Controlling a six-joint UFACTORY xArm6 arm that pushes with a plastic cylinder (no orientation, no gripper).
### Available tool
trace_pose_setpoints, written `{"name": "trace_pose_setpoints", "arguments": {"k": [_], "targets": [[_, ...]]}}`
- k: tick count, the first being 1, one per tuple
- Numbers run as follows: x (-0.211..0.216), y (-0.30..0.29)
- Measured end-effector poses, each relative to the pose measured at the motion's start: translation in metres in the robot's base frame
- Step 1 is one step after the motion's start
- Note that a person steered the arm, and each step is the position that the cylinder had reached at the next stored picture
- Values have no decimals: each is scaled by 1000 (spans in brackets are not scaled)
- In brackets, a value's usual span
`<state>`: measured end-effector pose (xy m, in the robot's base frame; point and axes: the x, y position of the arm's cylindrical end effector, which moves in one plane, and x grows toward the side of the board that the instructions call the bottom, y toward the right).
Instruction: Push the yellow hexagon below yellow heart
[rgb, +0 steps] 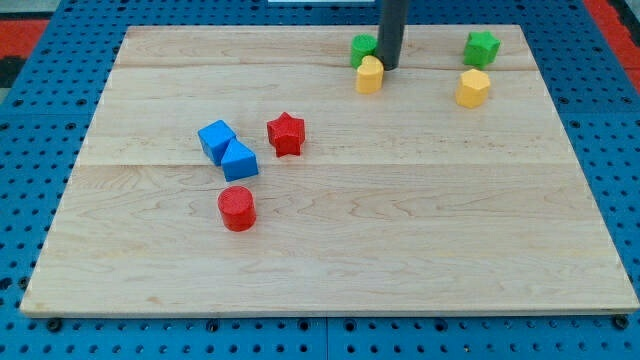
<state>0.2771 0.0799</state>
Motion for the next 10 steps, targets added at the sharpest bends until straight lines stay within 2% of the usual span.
{"name": "trace_pose_setpoints", "arguments": {"k": [1,2,3,4,5,6,7,8,10], "targets": [[12,-3],[4,46],[-6,141],[12,176],[42,172],[44,118],[34,92],[26,91],[50,50]]}}
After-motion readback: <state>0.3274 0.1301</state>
